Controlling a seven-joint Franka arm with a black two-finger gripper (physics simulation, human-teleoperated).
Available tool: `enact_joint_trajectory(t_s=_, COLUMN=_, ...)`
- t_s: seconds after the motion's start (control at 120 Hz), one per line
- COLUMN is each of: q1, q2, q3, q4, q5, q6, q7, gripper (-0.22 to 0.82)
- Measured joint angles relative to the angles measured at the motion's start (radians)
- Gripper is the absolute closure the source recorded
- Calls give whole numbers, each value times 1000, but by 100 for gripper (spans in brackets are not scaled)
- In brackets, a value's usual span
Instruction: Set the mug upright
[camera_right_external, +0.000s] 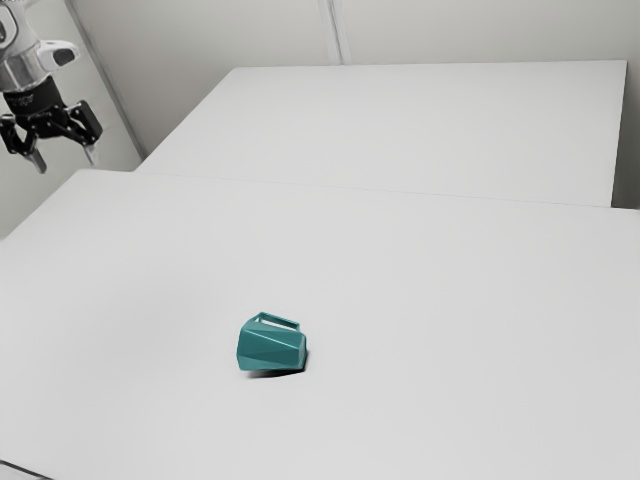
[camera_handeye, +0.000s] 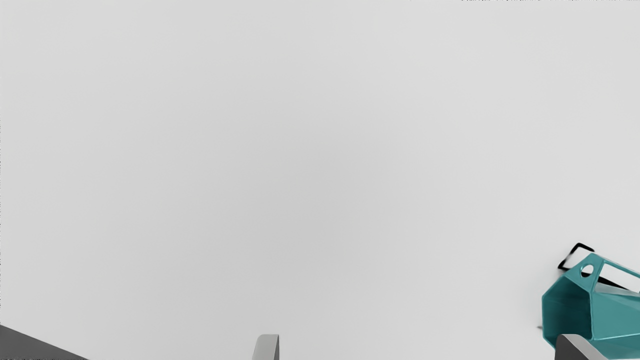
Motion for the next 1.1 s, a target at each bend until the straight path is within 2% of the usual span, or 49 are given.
enact_joint_trajectory(t_s=0.167, q1=48, q2=-1, q3=16, q4=-68, q5=-56, q6=39, q7=22, gripper=0)
enact_joint_trajectory(t_s=0.267, q1=35, q2=-6, q3=75, q4=-275, q5=-237, q6=127, q7=54, gripper=0)
enact_joint_trajectory(t_s=0.333, q1=52, q2=-13, q3=88, q4=-401, q5=-384, q6=195, q7=93, gripper=0)
enact_joint_trajectory(t_s=0.392, q1=65, q2=-63, q3=90, q4=-517, q5=-502, q6=244, q7=139, gripper=0)
enact_joint_trajectory(t_s=0.425, q1=34, q2=-102, q3=91, q4=-587, q5=-560, q6=277, q7=168, gripper=0)
enact_joint_trajectory(t_s=0.508, q1=-138, q2=-168, q3=89, q4=-730, q5=-691, q6=359, q7=247, gripper=0)
enact_joint_trajectory(t_s=0.608, q1=-177, q2=-182, q3=82, q4=-859, q5=-853, q6=448, q7=351, gripper=0)
enact_joint_trajectory(t_s=0.933, q1=-177, q2=-186, q3=62, q4=-1022, q5=-1079, q6=580, q7=627, gripper=0)
enact_joint_trajectory(t_s=1.1, q1=-172, q2=-168, q3=52, q4=-1051, q5=-1140, q6=607, q7=734, gripper=0)
